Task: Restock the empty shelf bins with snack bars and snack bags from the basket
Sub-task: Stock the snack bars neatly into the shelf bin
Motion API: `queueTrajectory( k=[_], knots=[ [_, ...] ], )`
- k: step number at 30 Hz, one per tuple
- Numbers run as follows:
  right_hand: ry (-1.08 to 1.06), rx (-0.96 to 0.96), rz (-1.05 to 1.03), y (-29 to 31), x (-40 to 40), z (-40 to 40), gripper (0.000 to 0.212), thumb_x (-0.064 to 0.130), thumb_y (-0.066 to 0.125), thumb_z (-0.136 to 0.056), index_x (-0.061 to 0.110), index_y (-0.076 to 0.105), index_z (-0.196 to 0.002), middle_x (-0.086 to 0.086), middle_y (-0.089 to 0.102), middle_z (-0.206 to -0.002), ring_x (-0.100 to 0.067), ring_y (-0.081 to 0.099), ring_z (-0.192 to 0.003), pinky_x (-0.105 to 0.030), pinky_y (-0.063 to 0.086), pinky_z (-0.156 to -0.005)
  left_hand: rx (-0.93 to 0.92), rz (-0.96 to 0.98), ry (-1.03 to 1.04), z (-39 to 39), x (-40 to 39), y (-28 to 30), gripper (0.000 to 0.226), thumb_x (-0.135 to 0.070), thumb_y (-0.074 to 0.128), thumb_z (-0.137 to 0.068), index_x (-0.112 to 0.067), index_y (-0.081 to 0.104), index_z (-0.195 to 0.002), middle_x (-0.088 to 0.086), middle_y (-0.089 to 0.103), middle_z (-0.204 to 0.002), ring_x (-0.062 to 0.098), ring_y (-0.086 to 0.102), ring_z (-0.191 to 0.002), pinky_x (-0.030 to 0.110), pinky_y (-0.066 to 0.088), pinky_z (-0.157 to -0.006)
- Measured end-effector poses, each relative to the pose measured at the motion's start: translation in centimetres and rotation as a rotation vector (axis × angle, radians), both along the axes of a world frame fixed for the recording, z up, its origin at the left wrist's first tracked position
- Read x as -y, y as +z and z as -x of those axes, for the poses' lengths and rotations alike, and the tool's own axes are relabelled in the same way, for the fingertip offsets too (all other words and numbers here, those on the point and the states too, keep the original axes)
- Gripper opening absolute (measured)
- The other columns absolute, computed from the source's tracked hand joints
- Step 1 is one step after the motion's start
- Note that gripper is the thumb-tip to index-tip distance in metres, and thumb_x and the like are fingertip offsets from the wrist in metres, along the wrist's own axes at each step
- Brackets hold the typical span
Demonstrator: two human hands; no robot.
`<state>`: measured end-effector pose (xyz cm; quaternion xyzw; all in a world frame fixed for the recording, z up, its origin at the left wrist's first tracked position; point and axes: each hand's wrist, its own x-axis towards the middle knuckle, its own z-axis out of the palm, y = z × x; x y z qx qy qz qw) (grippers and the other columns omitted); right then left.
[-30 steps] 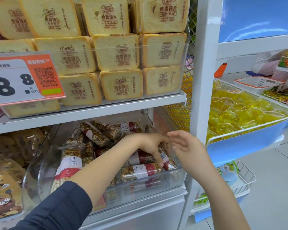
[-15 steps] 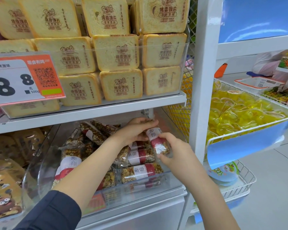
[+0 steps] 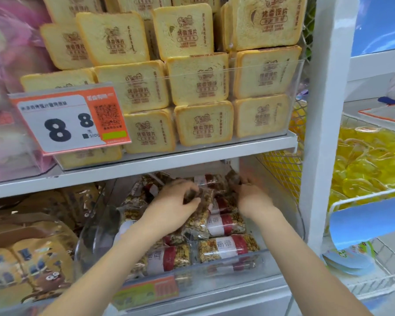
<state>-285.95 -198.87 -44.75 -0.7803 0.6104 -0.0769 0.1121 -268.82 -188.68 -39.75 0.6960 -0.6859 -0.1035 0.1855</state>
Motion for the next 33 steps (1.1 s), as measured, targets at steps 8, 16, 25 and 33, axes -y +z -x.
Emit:
queueTrajectory(
  k=[8,16,25,33],
  knots=[
    [-0.055,-0.148,0.103,1.0,-1.3,-0.2,0.071,0.002,0.046,-0.088,0.026,0.020,-0.149,-0.001,0.031,-0.151,-0.026,0.045,-0.127,-0.033,0.046,-0.078,0.121,0.000,-0.072,-0.8,-3.1,-2.1,0.056,-0.052,0.045,-0.092,-0.027,0.038,-0.142,-0.005,0.042,-0.144,0.012,0.038,-0.131,0.031,0.035,-0.107],
    [-0.009,-0.153,0.003,-0.4,-1.4,0.5,0.061,0.006,0.042,-0.090,0.013,0.023,-0.147,-0.010,0.047,-0.138,-0.031,0.056,-0.111,-0.033,0.043,-0.069,0.082,-0.074,-0.084,0.3,-3.0,-3.5,0.082,-0.056,0.053,-0.087,-0.024,0.014,-0.152,0.001,0.042,-0.145,0.018,0.045,-0.126,0.032,0.042,-0.102],
    [-0.039,0.401,0.063,3.3,-8.7,3.0,0.057,-0.001,0.036,-0.091,0.022,0.039,-0.143,-0.013,0.054,-0.132,-0.022,0.059,-0.087,-0.030,0.048,-0.072,-0.250,-0.031,0.001,0.7,-3.0,-3.7,0.067,-0.037,0.063,-0.088,-0.022,0.033,-0.146,0.004,0.052,-0.136,0.016,0.054,-0.118,0.025,0.042,-0.096],
    [0.100,0.591,-0.117,3.1,-10.9,0.6,0.048,0.006,0.053,-0.090,0.023,0.045,-0.134,0.003,0.060,-0.112,-0.009,0.057,-0.086,-0.016,0.046,-0.070,-0.218,0.043,-0.015,2.5,-2.4,-3.6,0.068,-0.020,0.057,-0.087,-0.038,0.027,-0.146,0.002,0.057,-0.126,0.014,0.063,-0.083,0.039,0.055,-0.082]
  ],
)
